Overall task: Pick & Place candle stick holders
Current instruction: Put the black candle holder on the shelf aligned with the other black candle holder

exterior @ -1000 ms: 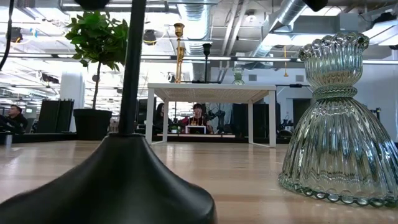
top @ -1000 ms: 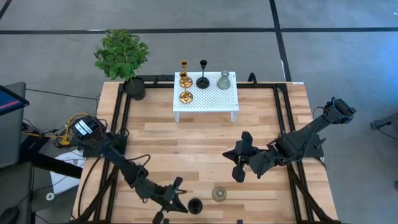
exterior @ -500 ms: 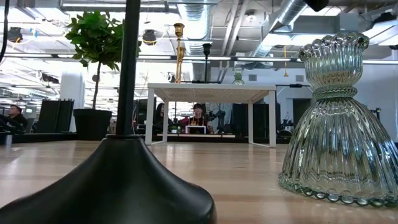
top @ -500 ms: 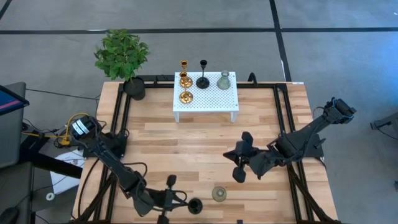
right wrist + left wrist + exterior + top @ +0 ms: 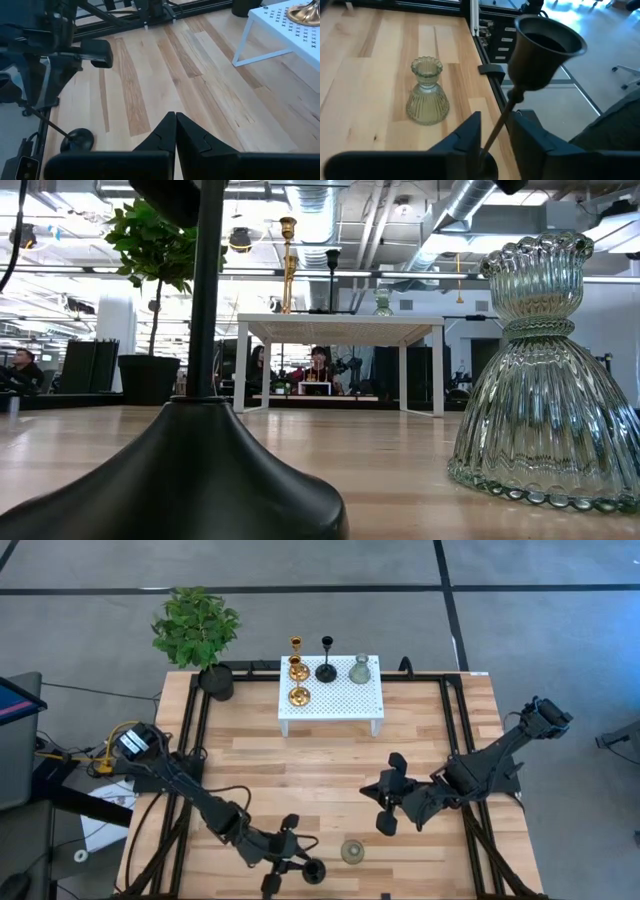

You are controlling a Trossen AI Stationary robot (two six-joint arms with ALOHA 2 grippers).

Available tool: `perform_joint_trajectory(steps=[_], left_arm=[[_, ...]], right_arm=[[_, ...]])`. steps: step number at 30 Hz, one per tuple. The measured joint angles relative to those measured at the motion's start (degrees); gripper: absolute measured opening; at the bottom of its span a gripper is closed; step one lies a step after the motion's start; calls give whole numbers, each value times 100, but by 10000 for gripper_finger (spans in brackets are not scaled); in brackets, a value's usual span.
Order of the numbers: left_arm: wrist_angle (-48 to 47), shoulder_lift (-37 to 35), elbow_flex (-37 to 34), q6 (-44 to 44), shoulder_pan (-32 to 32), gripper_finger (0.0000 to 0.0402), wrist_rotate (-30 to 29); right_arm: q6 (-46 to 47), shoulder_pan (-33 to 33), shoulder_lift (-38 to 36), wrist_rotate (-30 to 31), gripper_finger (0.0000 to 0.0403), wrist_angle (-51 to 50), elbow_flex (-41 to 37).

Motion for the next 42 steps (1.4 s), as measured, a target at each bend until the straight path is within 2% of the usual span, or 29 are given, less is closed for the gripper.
perform_joint_trajectory(steps=[8,14,18,21,29,35,42], left_arm=[[222,54,0,0,91,179,177],[1103,576,0,-16,114,197,330],[1511,745,0,-46,166,181,419],[1500,758,0,-66,169,152,419],[1522,755,0,-76,171,19,317],[1283,627,0,60,158,17,4],[-259,-522,-2,543,270,12,-874]], right_arm=[[2,0,0,2,0,-175,0],[2,-4,0,2,0,-212,0],[2,-4,0,2,0,-214,0],[2,-4,0,2,0,-214,0],[2,-4,0,2,0,-214,0],[4,-2,0,2,0,-214,0],[6,-2,0,19,0,-214,0]])
